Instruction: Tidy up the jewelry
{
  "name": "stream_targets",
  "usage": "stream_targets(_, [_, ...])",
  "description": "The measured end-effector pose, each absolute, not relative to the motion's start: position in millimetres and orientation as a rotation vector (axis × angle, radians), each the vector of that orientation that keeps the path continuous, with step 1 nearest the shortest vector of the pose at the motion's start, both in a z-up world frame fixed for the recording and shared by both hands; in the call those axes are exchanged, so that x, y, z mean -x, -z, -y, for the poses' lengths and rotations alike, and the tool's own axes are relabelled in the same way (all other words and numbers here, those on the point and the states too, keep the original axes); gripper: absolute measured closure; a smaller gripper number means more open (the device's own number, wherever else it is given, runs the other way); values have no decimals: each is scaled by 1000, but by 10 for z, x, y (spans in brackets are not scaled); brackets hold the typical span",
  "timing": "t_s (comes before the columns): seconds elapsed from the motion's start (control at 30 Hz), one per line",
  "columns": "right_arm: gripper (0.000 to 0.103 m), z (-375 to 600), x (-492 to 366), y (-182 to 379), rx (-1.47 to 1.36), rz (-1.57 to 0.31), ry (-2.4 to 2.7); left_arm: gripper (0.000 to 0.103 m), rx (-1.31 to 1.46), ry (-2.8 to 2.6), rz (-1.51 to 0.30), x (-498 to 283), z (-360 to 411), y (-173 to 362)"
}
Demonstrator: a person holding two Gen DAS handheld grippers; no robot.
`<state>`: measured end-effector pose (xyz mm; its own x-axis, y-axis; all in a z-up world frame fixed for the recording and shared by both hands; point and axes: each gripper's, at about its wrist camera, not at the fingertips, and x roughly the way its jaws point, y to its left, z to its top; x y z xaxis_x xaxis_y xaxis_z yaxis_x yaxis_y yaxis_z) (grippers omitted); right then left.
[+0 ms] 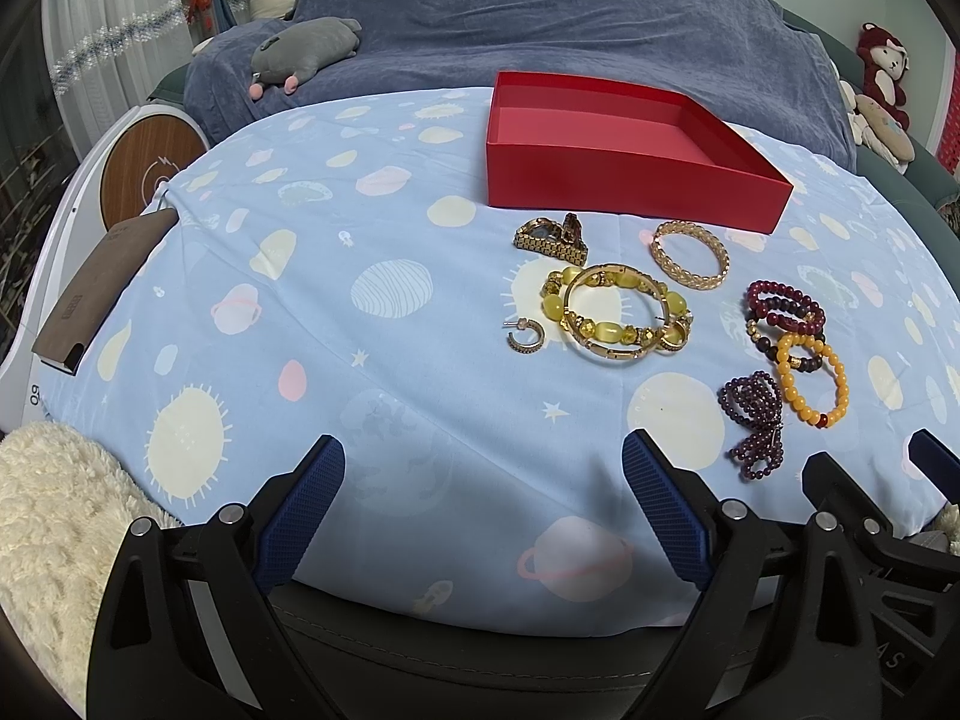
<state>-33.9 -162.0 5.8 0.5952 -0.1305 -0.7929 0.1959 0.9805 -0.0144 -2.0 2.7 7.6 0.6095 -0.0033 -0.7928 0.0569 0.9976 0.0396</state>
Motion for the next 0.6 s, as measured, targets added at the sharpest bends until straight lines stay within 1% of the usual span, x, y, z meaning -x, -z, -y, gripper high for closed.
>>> stream_targets(0.6, [7,1553,295,-83,-29,-909,145,13,-9,35,-906,-49,-127,-92])
